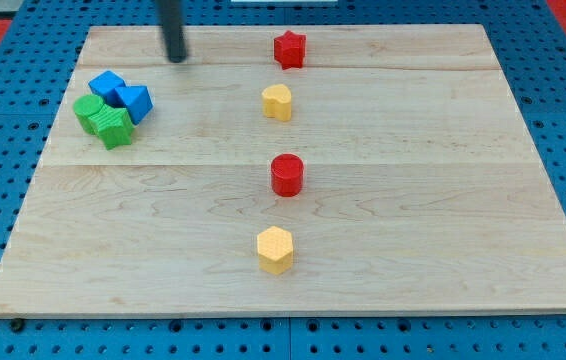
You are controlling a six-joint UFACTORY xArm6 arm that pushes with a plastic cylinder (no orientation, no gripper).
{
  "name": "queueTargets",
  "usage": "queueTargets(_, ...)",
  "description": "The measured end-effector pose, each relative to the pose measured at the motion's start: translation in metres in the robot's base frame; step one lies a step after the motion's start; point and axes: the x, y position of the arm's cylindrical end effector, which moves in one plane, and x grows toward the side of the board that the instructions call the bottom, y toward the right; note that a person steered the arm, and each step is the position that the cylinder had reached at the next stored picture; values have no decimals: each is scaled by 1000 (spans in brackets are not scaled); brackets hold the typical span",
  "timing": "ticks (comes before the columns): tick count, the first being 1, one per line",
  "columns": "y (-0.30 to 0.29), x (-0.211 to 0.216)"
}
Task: Move the blue triangle to the bottom of the yellow heart
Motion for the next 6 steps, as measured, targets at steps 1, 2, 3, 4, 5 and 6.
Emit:
queueTargets(1,-27,58)
queueTargets(2,-22,83)
queueTargets(3,3,119)
queueTargets(4,53,116)
queueTargets(5,82,115)
queueTargets(6,131,120)
